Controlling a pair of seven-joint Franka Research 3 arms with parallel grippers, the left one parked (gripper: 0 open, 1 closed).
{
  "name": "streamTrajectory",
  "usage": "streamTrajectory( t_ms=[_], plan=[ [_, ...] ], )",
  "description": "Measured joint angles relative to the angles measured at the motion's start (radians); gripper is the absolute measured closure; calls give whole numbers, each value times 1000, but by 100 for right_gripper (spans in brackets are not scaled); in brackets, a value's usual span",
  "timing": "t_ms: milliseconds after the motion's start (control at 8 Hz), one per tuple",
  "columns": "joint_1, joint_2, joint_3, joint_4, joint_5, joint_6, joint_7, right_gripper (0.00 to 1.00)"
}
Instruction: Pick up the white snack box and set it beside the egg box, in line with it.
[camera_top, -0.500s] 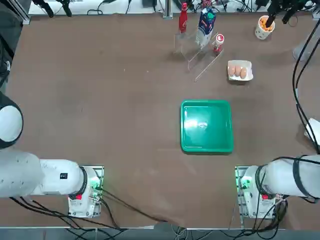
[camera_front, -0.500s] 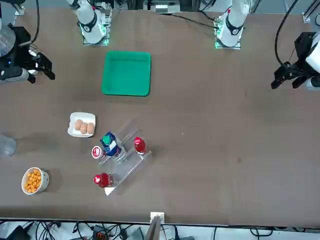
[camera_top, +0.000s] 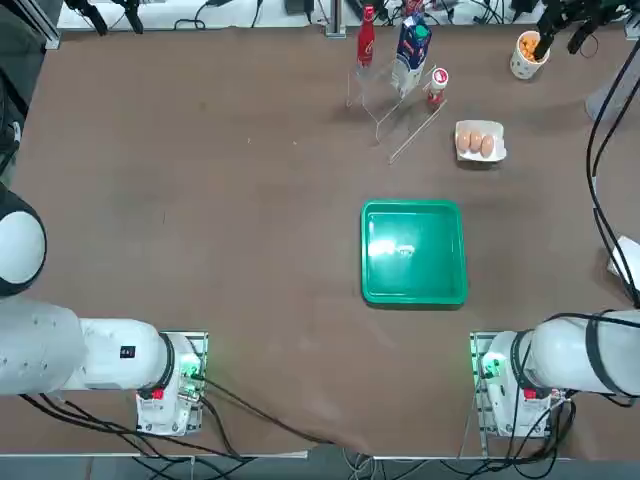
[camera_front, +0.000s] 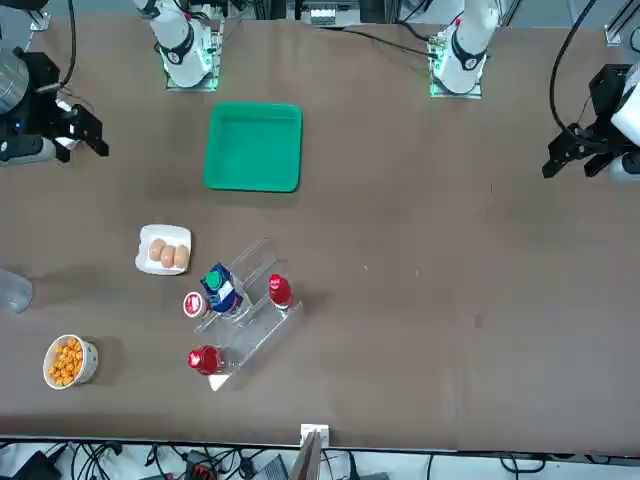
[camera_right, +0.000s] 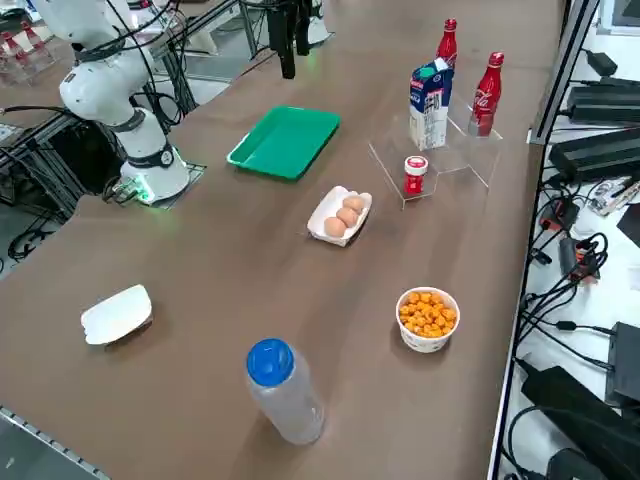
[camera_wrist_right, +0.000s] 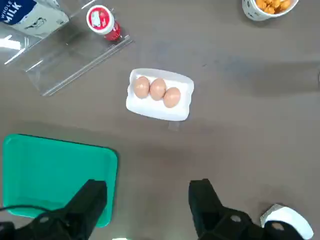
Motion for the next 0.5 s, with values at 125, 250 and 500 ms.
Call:
streamTrajectory(
  t_ms=[125, 250, 500],
  plan=[
    [0, 0, 0, 0, 0, -16, 1, 0],
    [0, 0, 0, 0, 0, -53, 2, 0],
    [-4, -2, 0, 9, -4, -105, 16, 0]
  ],
)
